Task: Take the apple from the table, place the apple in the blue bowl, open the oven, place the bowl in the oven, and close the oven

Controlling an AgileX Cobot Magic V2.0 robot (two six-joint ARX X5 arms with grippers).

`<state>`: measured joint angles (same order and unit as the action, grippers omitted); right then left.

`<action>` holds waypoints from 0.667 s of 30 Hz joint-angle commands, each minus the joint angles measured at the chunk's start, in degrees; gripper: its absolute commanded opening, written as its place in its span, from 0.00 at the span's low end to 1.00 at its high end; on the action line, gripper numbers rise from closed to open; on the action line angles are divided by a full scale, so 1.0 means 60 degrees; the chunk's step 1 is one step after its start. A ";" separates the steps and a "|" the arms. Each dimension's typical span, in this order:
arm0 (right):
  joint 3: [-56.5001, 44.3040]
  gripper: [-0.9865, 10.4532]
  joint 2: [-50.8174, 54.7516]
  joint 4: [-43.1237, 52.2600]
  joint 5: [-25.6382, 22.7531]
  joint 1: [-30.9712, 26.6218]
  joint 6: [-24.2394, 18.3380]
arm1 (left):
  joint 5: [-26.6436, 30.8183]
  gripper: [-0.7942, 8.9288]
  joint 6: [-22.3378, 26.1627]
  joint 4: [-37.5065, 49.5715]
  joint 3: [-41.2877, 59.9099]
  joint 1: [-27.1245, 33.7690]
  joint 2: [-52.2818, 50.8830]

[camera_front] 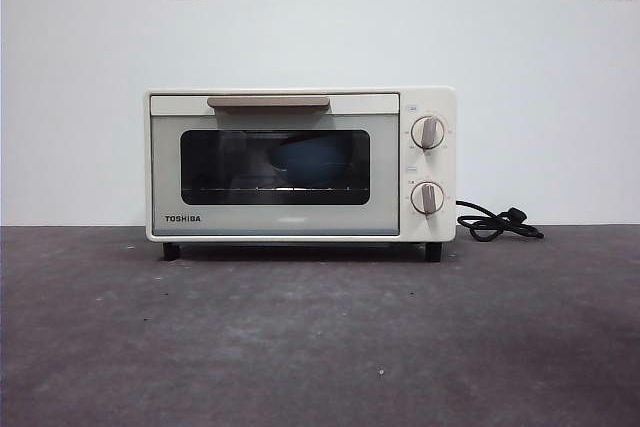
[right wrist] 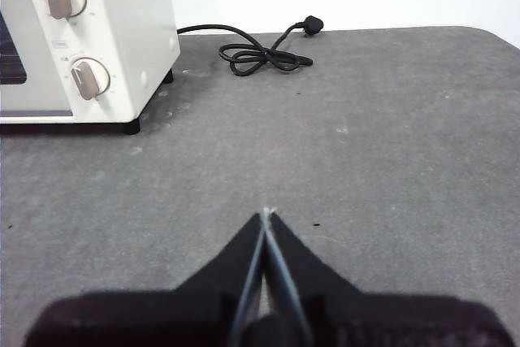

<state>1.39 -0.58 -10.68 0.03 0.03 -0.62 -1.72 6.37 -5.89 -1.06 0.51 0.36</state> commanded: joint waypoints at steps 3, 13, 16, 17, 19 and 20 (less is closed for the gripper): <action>-0.0098 0.09 0.0007 0.0051 -0.0007 0.0000 0.0098 | 0.0623 0.08 -0.0033 0.0058 0.0091 -0.0178 -0.0022; -0.0098 0.09 0.0007 0.0051 -0.0007 0.0000 0.0098 | 0.0750 0.08 -0.0033 0.0051 0.0091 -0.0193 -0.0022; -0.0098 0.09 0.0011 0.0051 -0.0007 0.0000 0.0098 | 0.0750 0.08 -0.0033 0.0051 0.0091 -0.0193 -0.0022; -0.0098 0.09 0.0011 0.0051 -0.0007 0.0000 0.0098 | 0.0750 0.08 -0.0033 0.0051 0.0091 -0.0193 -0.0022; -0.0098 0.09 0.0007 0.0051 -0.0007 0.0000 0.0098 | 0.0750 0.08 -0.0033 0.0051 0.0091 -0.0193 -0.0022; -0.0098 0.09 0.0007 0.0051 -0.0007 0.0000 0.0098 | 0.0750 0.08 -0.0033 0.0051 0.0091 -0.0193 -0.0022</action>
<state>1.39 -0.58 -10.68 0.03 0.03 -0.62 2.61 6.37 -5.89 -1.06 -0.51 0.36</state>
